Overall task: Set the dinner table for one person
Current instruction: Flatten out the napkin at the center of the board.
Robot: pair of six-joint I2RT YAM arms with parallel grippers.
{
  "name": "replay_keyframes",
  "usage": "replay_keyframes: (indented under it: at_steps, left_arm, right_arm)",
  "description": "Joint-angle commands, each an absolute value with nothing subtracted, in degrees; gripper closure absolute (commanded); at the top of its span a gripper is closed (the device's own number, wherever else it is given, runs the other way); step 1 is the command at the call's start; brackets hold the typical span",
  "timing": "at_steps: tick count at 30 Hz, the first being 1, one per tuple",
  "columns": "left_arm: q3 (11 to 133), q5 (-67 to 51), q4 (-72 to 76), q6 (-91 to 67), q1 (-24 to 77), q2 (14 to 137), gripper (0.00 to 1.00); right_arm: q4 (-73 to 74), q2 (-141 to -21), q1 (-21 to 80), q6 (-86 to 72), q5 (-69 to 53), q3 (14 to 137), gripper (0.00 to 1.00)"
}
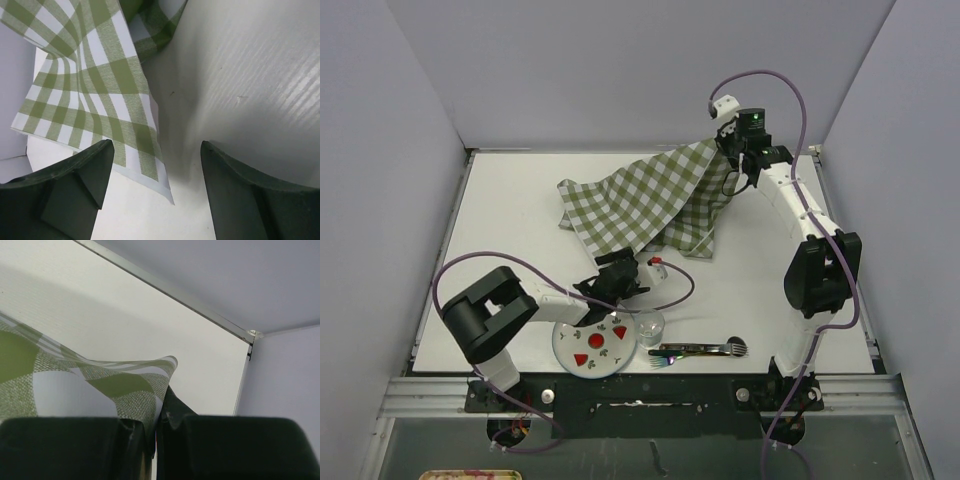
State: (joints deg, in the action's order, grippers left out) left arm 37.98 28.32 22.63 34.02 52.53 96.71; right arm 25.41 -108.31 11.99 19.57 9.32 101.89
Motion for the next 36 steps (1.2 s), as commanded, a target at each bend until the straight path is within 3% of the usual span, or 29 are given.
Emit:
replay_keyframes:
  at_steps: [1, 4, 10, 13, 17, 26, 36]
  left_arm:
    - [37.8, 29.9, 31.2, 36.1, 52.0, 97.6, 0.31]
    - [37.9, 30.0, 32.0, 36.6, 50.7, 97.7, 0.34]
    - [37.2, 30.3, 33.2, 37.9, 48.3, 97.8, 0.54]
    - [36.6, 30.4, 33.6, 38.4, 47.7, 98.1, 0.70]
    - [35.1, 30.8, 35.2, 39.8, 47.7, 97.7, 1.00]
    - [37.4, 29.2, 33.7, 41.8, 42.3, 92.6, 1.00]
    - [55.7, 17.8, 22.4, 36.9, 24.3, 88.7, 1.00]
  right_arm:
    - [23.3, -105.5, 11.0, 18.8, 9.0, 104.5, 1.00]
    - [23.4, -105.4, 11.0, 18.5, 8.8, 104.5, 1.00]
    - [23.5, -105.2, 10.9, 18.2, 8.7, 104.9, 1.00]
    - [23.6, -105.2, 10.9, 18.1, 8.6, 105.1, 1.00]
    - [23.3, -105.1, 10.8, 18.3, 8.8, 105.2, 1.00]
    - [23.9, -105.9, 10.2, 18.5, 8.0, 105.8, 1.00]
    - [23.3, -105.8, 8.2, 20.9, 9.0, 106.0, 1.00]
